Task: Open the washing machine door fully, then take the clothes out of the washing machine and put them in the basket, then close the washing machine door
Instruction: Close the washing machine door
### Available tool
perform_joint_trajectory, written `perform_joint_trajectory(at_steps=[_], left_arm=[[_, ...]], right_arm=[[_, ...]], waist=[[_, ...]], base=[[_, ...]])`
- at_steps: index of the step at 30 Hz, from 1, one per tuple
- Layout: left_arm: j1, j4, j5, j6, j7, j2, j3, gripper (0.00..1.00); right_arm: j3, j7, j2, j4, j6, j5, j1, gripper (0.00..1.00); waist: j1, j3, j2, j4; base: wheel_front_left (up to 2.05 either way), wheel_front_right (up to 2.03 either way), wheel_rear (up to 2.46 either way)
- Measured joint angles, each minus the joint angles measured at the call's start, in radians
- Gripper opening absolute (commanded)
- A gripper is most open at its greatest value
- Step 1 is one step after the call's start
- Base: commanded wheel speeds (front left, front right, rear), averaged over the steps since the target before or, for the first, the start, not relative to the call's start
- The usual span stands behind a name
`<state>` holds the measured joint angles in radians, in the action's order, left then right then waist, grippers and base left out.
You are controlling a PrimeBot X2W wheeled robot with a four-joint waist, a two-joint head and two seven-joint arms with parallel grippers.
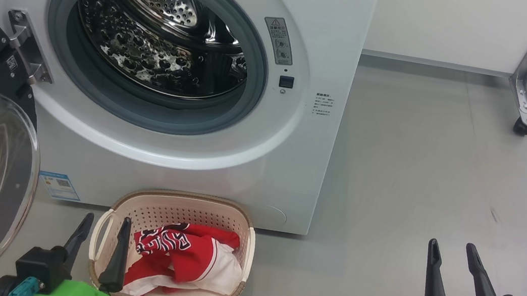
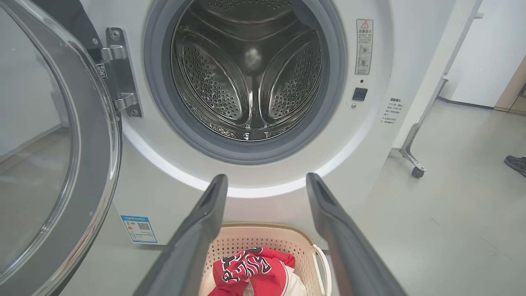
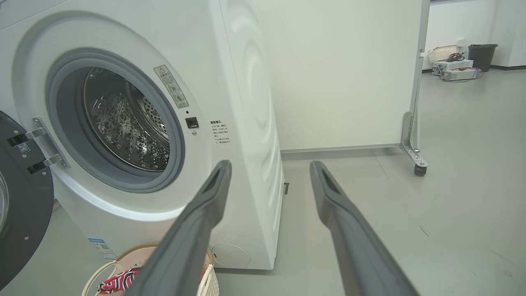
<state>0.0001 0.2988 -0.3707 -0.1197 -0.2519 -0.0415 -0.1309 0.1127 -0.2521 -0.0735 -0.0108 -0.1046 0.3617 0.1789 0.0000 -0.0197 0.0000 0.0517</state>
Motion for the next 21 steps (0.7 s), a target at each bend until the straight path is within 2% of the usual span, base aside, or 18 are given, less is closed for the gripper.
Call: perform_joint_trajectory(at_steps=[21], left_arm=[[0.0, -0.012, 0.001, 0.002, 0.0, 0.0, -0.007, 1.0]], right_arm=[[0.0, 0.0, 0.0, 0.0, 0.0, 0.0, 0.0, 1.0]], waist=[[0.0, 0.002, 0.0, 0.0]], base=[[-1.06, 1.06, 0.0]])
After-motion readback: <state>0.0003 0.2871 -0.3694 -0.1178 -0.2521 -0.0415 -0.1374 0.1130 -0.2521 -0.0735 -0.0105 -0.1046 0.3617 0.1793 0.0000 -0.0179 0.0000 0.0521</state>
